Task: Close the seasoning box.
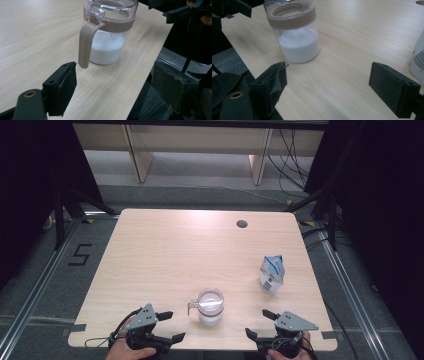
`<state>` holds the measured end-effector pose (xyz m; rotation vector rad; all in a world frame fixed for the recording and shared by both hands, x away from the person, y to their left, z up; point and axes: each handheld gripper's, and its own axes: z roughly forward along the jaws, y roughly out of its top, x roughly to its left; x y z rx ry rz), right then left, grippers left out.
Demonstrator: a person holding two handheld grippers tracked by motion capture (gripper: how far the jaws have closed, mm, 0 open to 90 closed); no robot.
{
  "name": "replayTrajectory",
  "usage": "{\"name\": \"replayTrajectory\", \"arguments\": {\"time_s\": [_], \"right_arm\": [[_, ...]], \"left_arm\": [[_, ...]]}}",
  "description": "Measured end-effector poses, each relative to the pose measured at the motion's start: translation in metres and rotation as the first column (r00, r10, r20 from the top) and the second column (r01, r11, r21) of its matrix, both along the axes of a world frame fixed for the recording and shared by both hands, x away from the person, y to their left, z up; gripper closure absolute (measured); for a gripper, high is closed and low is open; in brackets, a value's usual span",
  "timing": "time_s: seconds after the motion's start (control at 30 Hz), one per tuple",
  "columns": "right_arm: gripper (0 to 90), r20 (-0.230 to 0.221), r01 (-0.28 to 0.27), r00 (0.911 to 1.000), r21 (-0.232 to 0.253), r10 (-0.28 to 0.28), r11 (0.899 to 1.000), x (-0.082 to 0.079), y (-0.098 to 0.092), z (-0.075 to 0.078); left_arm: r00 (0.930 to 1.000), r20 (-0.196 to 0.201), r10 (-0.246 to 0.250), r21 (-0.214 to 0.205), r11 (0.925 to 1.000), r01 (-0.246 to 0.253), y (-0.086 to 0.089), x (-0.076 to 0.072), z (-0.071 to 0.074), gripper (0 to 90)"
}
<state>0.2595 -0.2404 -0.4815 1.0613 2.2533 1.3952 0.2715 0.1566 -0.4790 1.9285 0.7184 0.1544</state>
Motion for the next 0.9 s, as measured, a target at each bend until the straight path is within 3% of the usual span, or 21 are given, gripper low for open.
{"name": "replayTrajectory", "arguments": {"time_s": [0.03, 0.13, 0.17, 0.2, 0.23, 0.37, 0.4, 0.47, 0.53, 0.57, 0.6, 0.63, 0.67, 0.73, 0.77, 0.87, 0.9], "right_arm": [[15.9, 0.014, -0.007, 0.9999, -0.017, 0.007, 1.0, 0.001, -0.001, -0.001], [15.9, -0.01, -0.013, 0.9999, -0.021, 0.013, 1.0, -0.002, 0.0, -0.002], [15.9, 0.022, -0.023, 0.9995, -0.049, 0.024, 0.999, -0.003, -0.001, -0.003], [16.0, -0.026, -0.011, 0.9996, -0.031, 0.011, 0.999, -0.006, 0.0, -0.003], [15.9, -0.034, -0.01, 0.9994, -0.036, 0.009, 0.999, -0.008, 0.0, -0.002], [15.9, -0.014, -0.01, 0.9999, -0.054, 0.009, 0.999, -0.008, -0.002, -0.004], [15.9, -0.002, 0.0, 1.0, -0.064, 0.0, 0.998, -0.009, -0.002, -0.005], [16.0, -0.028, -0.014, 0.9995, -0.068, 0.012, 0.998, -0.009, -0.003, -0.005], [15.9, -0.044, 0.009, 0.999, -0.062, -0.011, 0.998, -0.011, -0.003, -0.005], [15.9, -0.022, 0.004, 0.9997, -0.08, -0.006, 0.997, -0.01, -0.005, -0.005], [15.9, -0.052, 0.004, 0.9986, -0.071, -0.007, 0.997, -0.011, -0.004, -0.006], [15.9, -0.052, 0.004, 0.9986, -0.071, -0.007, 0.997, -0.011, -0.004, -0.006], [16.0, -0.071, 0.017, 0.9972, -0.068, -0.021, 0.998, -0.012, -0.003, -0.006], [16.0, -0.075, 0.017, 0.9969, -0.077, -0.023, 0.997, -0.012, -0.004, -0.006], [16.0, -0.053, 0.009, 0.9985, -0.08, -0.014, 0.997, -0.009, -0.004, -0.008], [16.0, -0.062, -0.014, 0.998, -0.087, 0.008, 0.996, -0.008, -0.004, -0.008], [16.0, -0.067, -0.015, 0.9977, -0.085, 0.01, 0.996, -0.008, -0.005, -0.008]], "left_arm": [[1.0, -0.007, 0.006, -0.013, 0.9999, -0.006, 0.001, -0.001, -0.002, 19.8], [0.9992, -0.027, 0.029, -0.009, 0.9995, -0.029, 0.002, -0.004, -0.003, 19.3], [0.9995, -0.023, 0.021, 0.0, 0.9998, -0.021, 0.004, -0.004, -0.005, 19.1], [0.9995, -0.023, 0.021, 0.0, 0.9998, -0.021, 0.004, -0.004, -0.005, 18.7], [0.999, -0.036, 0.028, -0.003, 0.9996, -0.028, 0.004, -0.005, -0.007, 18.3], [0.9992, -0.023, 0.032, 0.024, 0.9992, -0.031, 0.004, -0.006, -0.011, 16.7], [0.9999, 0.0, 0.01, 0.043, 0.999, -0.01, 0.004, -0.005, -0.012, 16.7], [0.9996, -0.015, 0.023, 0.033, 0.9992, -0.023, 0.003, -0.007, -0.014, 16.7], [1.0, 0.006, 0.004, 0.063, 0.998, -0.005, 0.003, -0.006, -0.015, 16.7], [1.0, 0.007, 0.007, 0.066, 0.9978, -0.007, 0.003, -0.006, -0.015, 16.5], [1.0, 0.002, 0.006, 0.066, 0.9978, -0.006, 0.003, -0.006, -0.016, 16.3], [1.0, -0.001, 0.007, 0.073, 0.9973, -0.007, 0.004, -0.005, -0.015, 16.3], [0.9992, -0.02, 0.036, 0.072, 0.9968, -0.035, 0.003, -0.007, -0.015, 16.3], [0.9999, -0.004, 0.014, 0.071, 0.9973, -0.014, 0.005, -0.005, -0.015, 16.1], [0.9999, -0.006, 0.016, 0.069, 0.9975, -0.015, 0.005, -0.004, -0.016, 16.1], [0.9999, -0.004, 0.017, 0.073, 0.9972, -0.016, 0.005, -0.004, -0.016, 16.1], [0.9999, -0.002, 0.01, 0.093, 0.9956, -0.01, 0.006, -0.004, -0.016, 16.1]]}}
